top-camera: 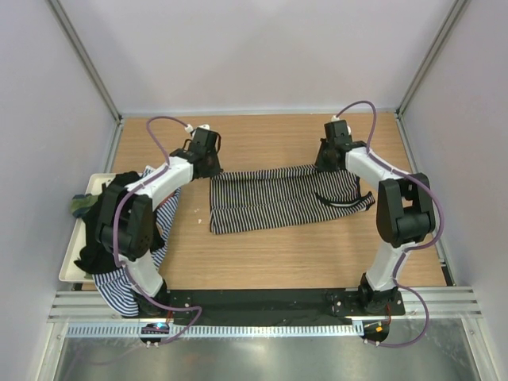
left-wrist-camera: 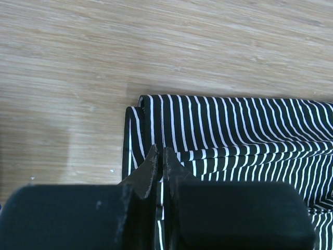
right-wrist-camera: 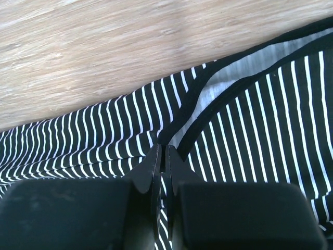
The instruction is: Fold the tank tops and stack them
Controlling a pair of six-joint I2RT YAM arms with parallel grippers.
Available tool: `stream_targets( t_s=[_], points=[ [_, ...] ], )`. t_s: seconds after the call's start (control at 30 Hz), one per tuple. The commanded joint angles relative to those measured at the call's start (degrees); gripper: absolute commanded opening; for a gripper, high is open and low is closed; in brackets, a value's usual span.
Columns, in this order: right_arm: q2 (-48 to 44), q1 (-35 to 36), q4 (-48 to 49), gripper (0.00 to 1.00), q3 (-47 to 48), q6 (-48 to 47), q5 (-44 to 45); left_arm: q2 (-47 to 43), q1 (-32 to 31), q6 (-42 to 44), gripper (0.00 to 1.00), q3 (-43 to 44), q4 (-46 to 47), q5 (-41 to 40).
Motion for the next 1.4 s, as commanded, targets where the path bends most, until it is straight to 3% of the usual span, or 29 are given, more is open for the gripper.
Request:
stream_targets(
  t_s=[0.0,0.57,0.73,0.8,0.83,0.93,1.13,1.37],
  points=[
    [-3.98,0.07,2.18,0.01,-0.86,0.25,1.83,-3.6,-1.11,0.92,0.0,-2.01,2.17,-2.96],
    [-7.76,1.13,7.8,0.04,-13.78,5.79,7.01,-3.16,-2.43,-1.81,0.02,-11.32,5.16,-2.62],
    [-10.56,1.3,8.24,0.28,-15.36,7.11,10.43,-5.97,-4.45,-2.25,0.17,-15.19,7.7,-4.99],
    [-12.23,1.22,9.64,0.37,-17.38,7.29,11.14,-7.29,-4.54,-2.42,0.28,-16.42,8.68,-5.34],
    [-13.9,1.3,11.13,0.46,-18.17,7.55,11.49,-7.47,-4.63,-2.42,0.33,-16.69,8.59,-5.69],
    [-16.9,1.39,13.85,0.51,-21.51,7.64,11.32,-8.43,-4.54,-2.51,0.4,-16.6,7.98,-6.74],
    [-15.94,1.74,14.22,0.45,-19.07,6.76,8.25,-12.47,-4.54,-4.71,0.45,-15.9,9.29,-4.99],
    [-7.68,3.41,11.15,0.35,-12.3,5.62,6.22,-5.28,-4.54,-5.06,0.41,-10.45,8.5,1.95]
  ],
)
